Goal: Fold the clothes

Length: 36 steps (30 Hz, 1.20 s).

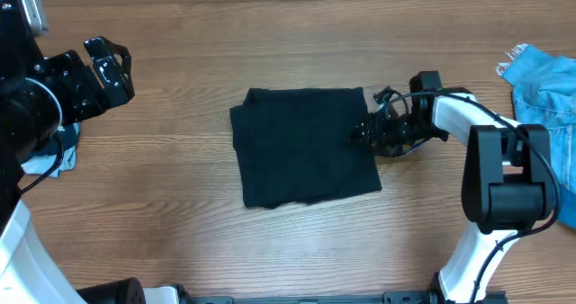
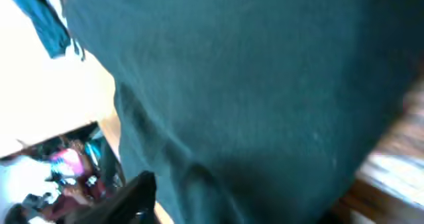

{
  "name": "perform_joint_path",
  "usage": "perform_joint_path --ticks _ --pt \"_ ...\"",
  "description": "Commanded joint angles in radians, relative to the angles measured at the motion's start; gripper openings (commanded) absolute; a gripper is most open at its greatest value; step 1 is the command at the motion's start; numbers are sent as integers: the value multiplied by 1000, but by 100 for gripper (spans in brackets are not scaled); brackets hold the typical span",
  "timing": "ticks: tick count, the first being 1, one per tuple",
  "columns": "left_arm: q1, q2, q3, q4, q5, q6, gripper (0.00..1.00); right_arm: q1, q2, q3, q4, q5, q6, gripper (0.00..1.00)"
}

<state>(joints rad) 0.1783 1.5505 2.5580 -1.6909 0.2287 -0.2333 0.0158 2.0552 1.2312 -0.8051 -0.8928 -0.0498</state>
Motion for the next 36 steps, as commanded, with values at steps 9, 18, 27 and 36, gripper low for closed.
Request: perform_joint_path --ticks 9,18,27,36 --pt "-3 0 3 2 8 12 100 -186 6 -7 -13 11 86 4" --pt "-3 0 3 2 8 12 100 -293 -105 -5 -94 142 88 4" --pt "-3 0 3 2 8 12 100 -240 -308 -5 -110 193 107 4" --pt "-3 0 3 2 8 12 100 -153 -389 70 -259 509 181 4"
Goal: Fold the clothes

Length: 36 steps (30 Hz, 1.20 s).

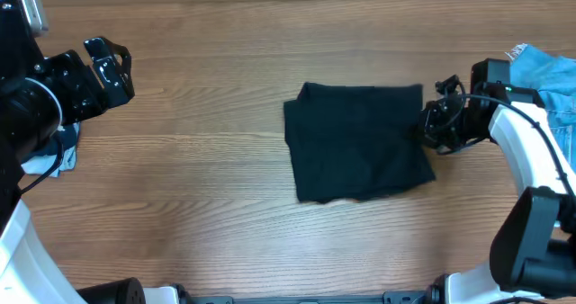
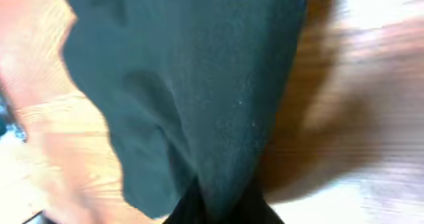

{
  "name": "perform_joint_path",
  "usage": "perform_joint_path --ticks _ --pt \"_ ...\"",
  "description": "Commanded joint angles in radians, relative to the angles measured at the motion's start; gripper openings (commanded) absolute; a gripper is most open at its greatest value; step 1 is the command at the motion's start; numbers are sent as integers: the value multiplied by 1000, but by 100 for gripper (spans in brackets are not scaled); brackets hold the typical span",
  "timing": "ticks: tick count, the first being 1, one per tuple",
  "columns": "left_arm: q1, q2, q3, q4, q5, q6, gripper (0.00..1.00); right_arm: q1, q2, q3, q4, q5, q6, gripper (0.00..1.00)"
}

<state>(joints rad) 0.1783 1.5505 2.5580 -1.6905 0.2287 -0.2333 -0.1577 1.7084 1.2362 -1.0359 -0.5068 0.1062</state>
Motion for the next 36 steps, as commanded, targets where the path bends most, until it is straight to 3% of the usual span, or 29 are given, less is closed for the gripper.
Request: perform_joint_path --ticks 1,13,20,29,36 --pt "-3 0 3 1 8 12 100 34 -42 79 -44 137 25 4" --pt "-3 0 3 1 8 12 100 394 -42 89 32 248 90 4" --pt "-3 0 3 1 8 12 100 581 -35 89 165 252 116 4" --pt "-3 0 3 1 8 12 100 667 24 89 215 288 183 4" --pt "-3 0 3 1 8 12 100 669 -22 145 100 380 173 4"
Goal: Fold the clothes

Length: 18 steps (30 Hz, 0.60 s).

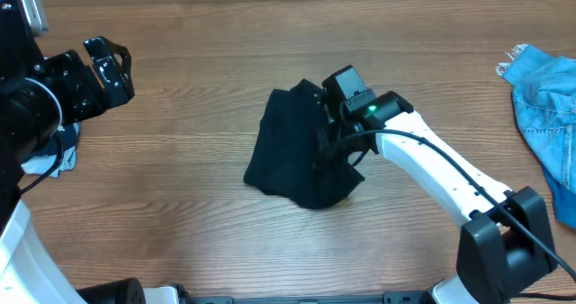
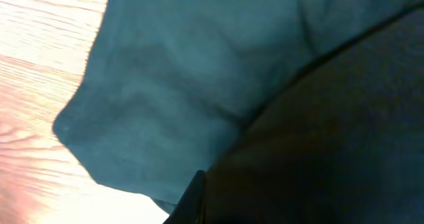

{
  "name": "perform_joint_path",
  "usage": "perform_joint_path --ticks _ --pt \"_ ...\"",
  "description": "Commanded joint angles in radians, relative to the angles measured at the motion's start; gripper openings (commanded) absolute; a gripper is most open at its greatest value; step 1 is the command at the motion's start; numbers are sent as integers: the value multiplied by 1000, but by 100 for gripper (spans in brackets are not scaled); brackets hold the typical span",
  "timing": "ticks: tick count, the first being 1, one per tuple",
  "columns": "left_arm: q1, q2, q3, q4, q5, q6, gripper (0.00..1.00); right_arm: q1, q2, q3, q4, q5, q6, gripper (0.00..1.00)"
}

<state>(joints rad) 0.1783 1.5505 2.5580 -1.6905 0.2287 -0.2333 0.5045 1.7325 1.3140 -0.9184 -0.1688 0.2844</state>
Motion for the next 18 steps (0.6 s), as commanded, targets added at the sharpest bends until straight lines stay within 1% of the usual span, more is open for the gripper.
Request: perform_joint_path --ticks 1,6,12,15,18 --pt "-3 0 3 1 8 12 100 13 -48 87 -39 42 -11 4" --pt "-3 0 3 1 8 12 100 5 -48 171 -114 41 -11 4" --pt "-3 0 3 1 8 12 100 24 -48 196 -148 68 -24 4" --pt "-3 0 3 1 8 12 100 -5 -51 220 -232 132 -26 4" --pt "-3 0 3 1 8 12 100 -48 -64 235 -280 168 -26 4"
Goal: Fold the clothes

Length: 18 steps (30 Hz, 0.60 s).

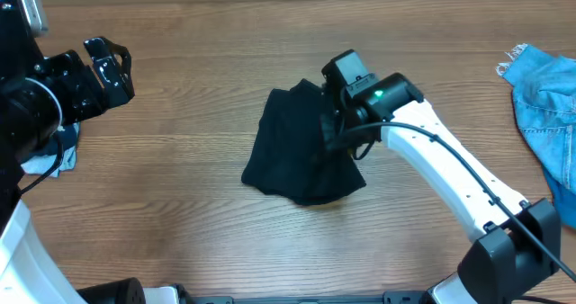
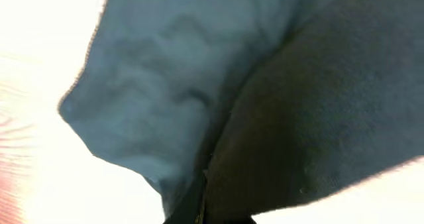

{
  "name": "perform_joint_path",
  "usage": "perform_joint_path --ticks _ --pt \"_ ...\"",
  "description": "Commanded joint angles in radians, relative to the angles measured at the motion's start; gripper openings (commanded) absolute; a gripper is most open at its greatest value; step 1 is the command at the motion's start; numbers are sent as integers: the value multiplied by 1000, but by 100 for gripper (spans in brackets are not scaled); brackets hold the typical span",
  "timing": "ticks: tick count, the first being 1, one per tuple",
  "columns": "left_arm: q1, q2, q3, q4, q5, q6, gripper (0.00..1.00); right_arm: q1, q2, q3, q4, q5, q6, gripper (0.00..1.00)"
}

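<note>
A black garment [image 1: 288, 156] lies bunched at the middle of the wooden table, its right part lifted and doubled over towards the left. My right gripper [image 1: 337, 135] is shut on that lifted part, above the cloth's right half. In the right wrist view the dark cloth [image 2: 165, 85] fills the frame and runs down into the right gripper [image 2: 209, 211]; the fingers are mostly covered by it. My left gripper [image 1: 110, 66] hangs open at the far left, well away from the garment, holding nothing.
A blue denim garment [image 1: 544, 88] lies heaped at the right edge of the table. A pale blue cloth [image 1: 49, 156] sits at the left edge beneath the left arm. Bare wood [image 1: 180, 214] surrounds the black garment.
My right gripper has shifted slightly towards the far side, still shut on the black garment. The cloth keeps nearly the same bunched shape. The left arm has not moved.
The black garment first lay as a flat square at mid-table with my right gripper at its right edge. Then garment and gripper were further right. Later the gripper was over the middle with the held edge carried leftward, leaving the cloth bunched, as it is now.
</note>
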<state>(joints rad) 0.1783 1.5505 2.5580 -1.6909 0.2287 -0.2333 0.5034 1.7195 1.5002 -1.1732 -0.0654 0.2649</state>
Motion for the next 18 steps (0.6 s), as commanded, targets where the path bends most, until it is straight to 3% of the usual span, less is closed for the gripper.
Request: perform_joint_path --ticks 1,12,18 --pt "-3 0 3 2 8 12 100 -66 -61 54 -41 75 -7 4" --pt "-3 0 3 2 8 12 100 -231 -108 54 -129 143 -87 4" --pt "-3 0 3 2 8 12 100 -176 -90 54 -12 19 -87 4"
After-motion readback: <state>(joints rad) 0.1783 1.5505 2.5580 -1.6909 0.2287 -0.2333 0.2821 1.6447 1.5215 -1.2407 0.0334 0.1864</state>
